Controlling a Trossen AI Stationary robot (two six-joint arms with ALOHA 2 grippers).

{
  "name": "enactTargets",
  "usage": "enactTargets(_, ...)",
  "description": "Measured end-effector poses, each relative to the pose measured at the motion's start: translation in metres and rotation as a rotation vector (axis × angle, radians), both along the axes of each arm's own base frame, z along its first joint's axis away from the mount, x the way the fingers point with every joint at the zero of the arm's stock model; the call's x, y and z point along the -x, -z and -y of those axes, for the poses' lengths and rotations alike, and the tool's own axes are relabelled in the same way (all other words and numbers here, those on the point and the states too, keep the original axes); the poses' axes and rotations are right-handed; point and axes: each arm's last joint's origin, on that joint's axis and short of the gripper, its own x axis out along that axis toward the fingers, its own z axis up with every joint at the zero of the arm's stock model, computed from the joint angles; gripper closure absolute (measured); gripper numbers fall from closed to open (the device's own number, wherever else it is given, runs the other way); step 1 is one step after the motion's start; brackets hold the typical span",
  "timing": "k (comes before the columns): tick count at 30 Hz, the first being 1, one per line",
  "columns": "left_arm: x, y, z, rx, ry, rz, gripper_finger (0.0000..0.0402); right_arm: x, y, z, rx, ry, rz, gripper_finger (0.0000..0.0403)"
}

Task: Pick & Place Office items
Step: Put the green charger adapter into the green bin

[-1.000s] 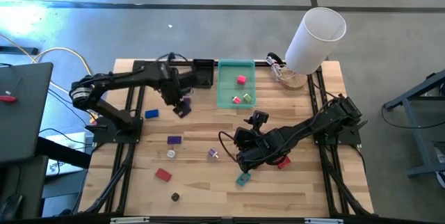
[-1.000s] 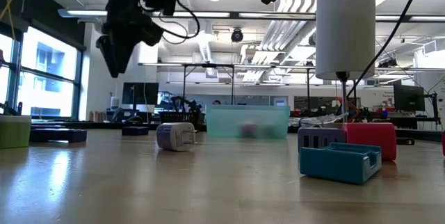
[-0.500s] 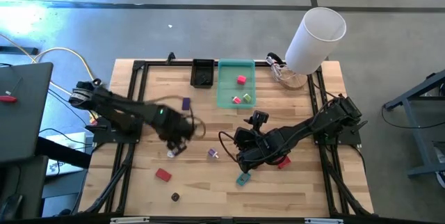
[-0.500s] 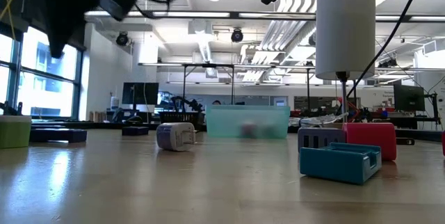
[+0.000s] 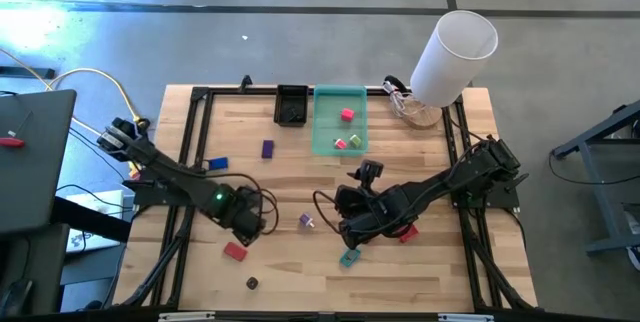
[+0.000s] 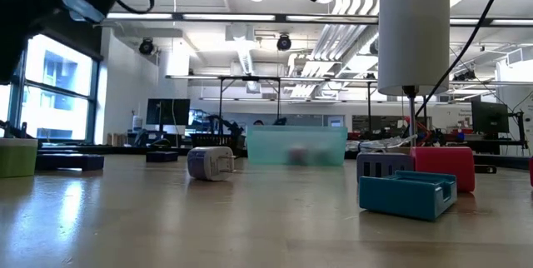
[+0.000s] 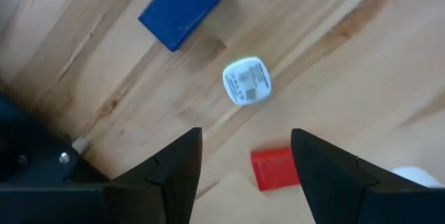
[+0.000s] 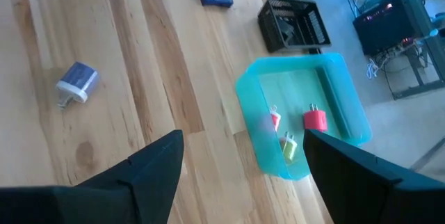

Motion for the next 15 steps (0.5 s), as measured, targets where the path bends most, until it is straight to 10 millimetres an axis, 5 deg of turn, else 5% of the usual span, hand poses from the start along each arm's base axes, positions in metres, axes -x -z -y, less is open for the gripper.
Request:
enactTargets(8,-0.002,0.022,-0.021,0.01,-0.032,-0.054,0.0191,0.0,0.001,-0.001,-0.03,-0.015,-0.016,0.0117)
enactTargets(15,-0.005,0.033,-0.014,0.088,0.02,0.013,0.0191,0.0,0.001,-0.001,-0.047,-0.021,-0.024,0.0117)
